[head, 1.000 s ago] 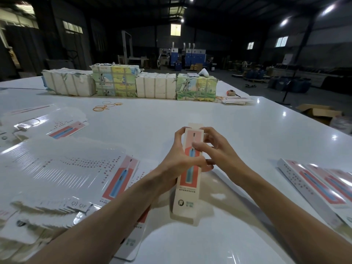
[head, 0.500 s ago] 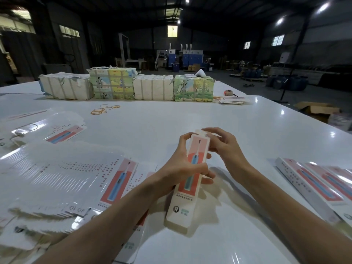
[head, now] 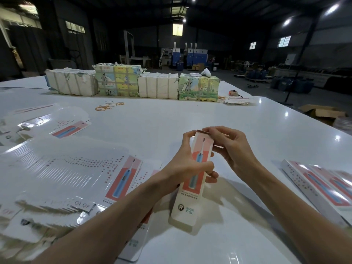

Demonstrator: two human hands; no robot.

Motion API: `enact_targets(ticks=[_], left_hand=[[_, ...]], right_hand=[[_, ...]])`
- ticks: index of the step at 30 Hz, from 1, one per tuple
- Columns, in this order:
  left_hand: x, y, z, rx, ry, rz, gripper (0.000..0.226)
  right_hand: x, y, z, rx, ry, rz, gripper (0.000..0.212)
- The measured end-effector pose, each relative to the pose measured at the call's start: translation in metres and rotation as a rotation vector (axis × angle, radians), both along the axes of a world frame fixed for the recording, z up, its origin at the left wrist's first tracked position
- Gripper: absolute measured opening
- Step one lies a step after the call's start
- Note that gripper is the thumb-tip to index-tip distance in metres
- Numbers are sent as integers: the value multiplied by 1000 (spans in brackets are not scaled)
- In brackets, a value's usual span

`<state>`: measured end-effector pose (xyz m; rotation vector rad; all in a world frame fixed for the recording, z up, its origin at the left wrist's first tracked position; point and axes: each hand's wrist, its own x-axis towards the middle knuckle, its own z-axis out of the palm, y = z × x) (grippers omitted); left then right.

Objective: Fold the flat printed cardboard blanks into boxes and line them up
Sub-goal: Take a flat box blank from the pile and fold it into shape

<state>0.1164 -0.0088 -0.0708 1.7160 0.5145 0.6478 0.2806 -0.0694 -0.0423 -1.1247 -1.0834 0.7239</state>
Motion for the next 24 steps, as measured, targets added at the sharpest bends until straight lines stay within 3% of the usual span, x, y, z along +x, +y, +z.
enact_targets(ticks=[8,24], left_hand=[[-2,-1,0,158,43,33,105],[-2,-1,1,166,1,31,105]], right_hand=[[1,-2,5,-47,208,-32,17],[6,-4,5,-49,244,58,21]])
